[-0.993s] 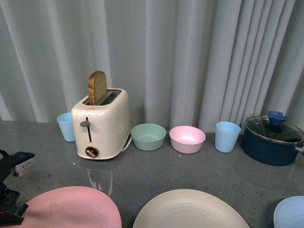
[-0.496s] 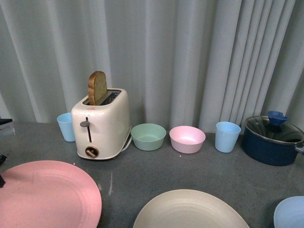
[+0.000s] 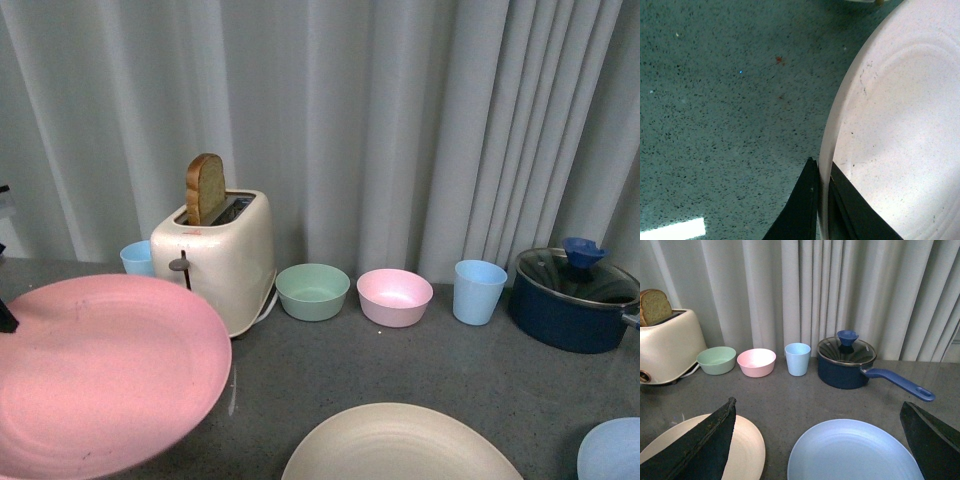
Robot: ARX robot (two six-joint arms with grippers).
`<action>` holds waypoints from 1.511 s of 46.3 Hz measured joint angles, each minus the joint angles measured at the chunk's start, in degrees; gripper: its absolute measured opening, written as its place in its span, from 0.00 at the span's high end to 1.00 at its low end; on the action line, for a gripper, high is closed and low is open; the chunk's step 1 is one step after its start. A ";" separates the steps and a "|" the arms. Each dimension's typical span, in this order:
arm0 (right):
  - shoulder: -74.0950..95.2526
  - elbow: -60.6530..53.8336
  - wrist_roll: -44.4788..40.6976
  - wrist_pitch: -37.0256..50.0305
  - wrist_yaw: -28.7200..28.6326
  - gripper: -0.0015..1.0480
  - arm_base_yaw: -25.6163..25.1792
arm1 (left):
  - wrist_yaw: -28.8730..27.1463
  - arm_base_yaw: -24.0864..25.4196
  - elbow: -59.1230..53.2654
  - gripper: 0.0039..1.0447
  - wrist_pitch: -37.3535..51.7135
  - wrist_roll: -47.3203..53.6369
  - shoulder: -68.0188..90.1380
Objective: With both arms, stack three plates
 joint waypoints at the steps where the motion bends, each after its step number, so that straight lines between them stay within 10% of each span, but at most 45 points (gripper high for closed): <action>1: 0.00 0.00 0.00 0.00 0.00 0.07 0.00 | 0.59 -0.35 0.00 0.97 -0.15 -0.42 -0.83; 28: 0.00 0.00 0.00 0.00 0.00 0.07 0.00 | -0.66 -28.61 -15.26 0.97 7.63 -6.27 -10.25; 70: 0.00 0.00 0.00 0.00 0.00 0.07 0.00 | -5.46 -35.58 -3.45 0.97 7.43 -12.46 3.91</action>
